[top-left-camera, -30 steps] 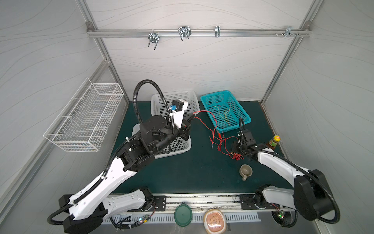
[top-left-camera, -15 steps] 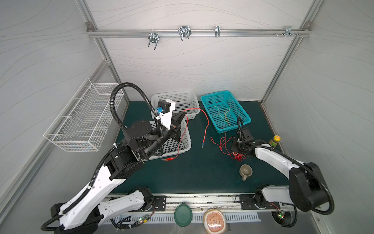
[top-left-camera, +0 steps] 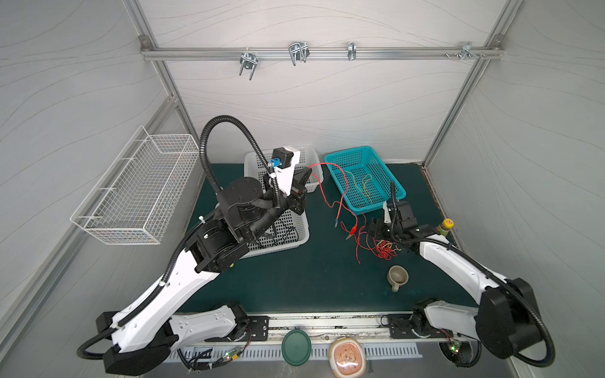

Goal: Untangle the cables
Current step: 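Lift the red wire toward the white basket with left gripper while right holds tangle, then lower the red wire into the farther white basket and open the left gripper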

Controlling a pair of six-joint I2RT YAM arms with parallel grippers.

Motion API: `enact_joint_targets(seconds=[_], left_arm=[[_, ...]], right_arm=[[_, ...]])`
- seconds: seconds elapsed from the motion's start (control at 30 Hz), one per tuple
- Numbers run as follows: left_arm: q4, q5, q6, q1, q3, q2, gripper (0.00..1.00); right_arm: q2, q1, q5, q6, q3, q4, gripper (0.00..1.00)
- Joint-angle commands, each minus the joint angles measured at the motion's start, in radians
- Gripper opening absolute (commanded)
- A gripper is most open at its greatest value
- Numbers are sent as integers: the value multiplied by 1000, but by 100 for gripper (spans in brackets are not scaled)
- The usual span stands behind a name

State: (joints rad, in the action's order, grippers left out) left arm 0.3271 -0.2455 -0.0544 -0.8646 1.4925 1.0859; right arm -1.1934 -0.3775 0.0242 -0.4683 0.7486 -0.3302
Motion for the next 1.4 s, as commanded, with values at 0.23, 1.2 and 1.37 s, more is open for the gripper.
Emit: enact_joint_targets(seconds=[0.23, 1.2, 1.37], left_arm=[[-70, 0, -43, 55, 239, 237, 0], [-72, 173, 118, 649, 954, 1039, 0], [-53, 201, 63, 660, 852, 1074, 0]], right_arm=[[148, 2, -46, 98, 25, 19, 99], [-77, -66, 1, 29, 129, 140, 99], [-164, -78, 28, 26, 201, 132, 99]])
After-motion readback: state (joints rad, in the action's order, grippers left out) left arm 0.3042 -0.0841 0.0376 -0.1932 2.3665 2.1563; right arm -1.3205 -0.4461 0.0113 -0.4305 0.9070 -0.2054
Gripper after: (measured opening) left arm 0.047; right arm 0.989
